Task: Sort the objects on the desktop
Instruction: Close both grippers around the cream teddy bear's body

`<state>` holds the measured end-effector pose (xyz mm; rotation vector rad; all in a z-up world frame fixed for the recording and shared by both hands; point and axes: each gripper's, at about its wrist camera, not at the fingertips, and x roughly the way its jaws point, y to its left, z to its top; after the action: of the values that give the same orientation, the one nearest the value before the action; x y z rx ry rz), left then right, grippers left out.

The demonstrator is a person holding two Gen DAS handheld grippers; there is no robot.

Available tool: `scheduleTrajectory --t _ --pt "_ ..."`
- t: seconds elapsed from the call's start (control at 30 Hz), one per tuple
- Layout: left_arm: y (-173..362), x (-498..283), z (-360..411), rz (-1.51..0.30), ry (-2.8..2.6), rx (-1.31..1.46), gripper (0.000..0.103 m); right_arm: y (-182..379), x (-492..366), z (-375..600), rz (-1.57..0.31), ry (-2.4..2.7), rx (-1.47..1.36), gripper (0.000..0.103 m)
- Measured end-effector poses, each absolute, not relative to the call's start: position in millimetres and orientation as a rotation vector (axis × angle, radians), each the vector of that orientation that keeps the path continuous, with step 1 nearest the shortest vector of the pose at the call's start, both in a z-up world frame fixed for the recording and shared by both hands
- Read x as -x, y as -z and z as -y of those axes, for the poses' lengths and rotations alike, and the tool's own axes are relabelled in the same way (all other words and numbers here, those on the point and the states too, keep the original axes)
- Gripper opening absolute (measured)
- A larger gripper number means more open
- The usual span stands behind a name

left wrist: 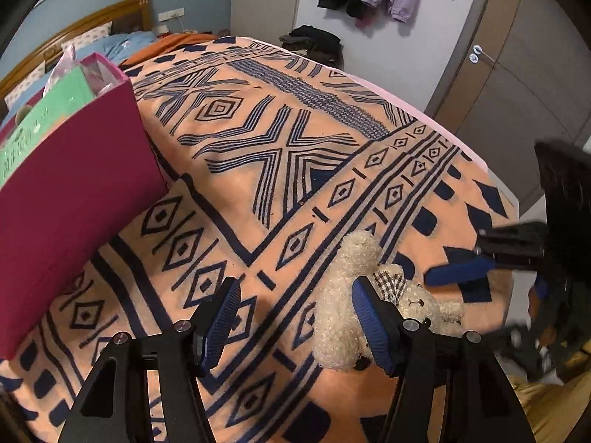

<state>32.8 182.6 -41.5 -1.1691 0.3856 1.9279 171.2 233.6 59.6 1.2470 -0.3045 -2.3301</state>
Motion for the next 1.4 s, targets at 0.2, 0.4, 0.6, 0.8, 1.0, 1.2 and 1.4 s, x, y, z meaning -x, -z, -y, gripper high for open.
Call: scheduleTrajectory --t 0.2,0.4,0.6,0.8,1.0,1.2,1.4 --pt "45 -27 -180 -0.339 -1.916 1.209 0.064 -52 -186 -221 0.206 2.319 -1.275 0.061" --pt "46 -33 -184 -0.355 -1.897 1.205 0.064 -49 -177 -216 0.069 2.391 -1.239 0.034" --pt "44 -19 -166 -0.266 -1.934 1.243 0.064 -61 -163 -203 -0.175 2.386 -1.134 0.034" --pt "45 -3 -138 -0.144 -1.972 1.301 0.064 -71 -135 -189 -0.372 2.318 -1.021 0.034" --pt "45 0 -127 -0.1 -2.003 1.315 0.064 -65 -92 -185 -0.45 2.29 -1.04 0.035" --pt "36 11 -130 -0.118 -2.043 1.278 0.064 -65 -82 -198 -0.32 2.347 -1.118 0.041" --pt "35 25 -149 -0.177 -2.026 1.27 0.064 -76 -105 -222 -0.001 2.446 -1.119 0.058"
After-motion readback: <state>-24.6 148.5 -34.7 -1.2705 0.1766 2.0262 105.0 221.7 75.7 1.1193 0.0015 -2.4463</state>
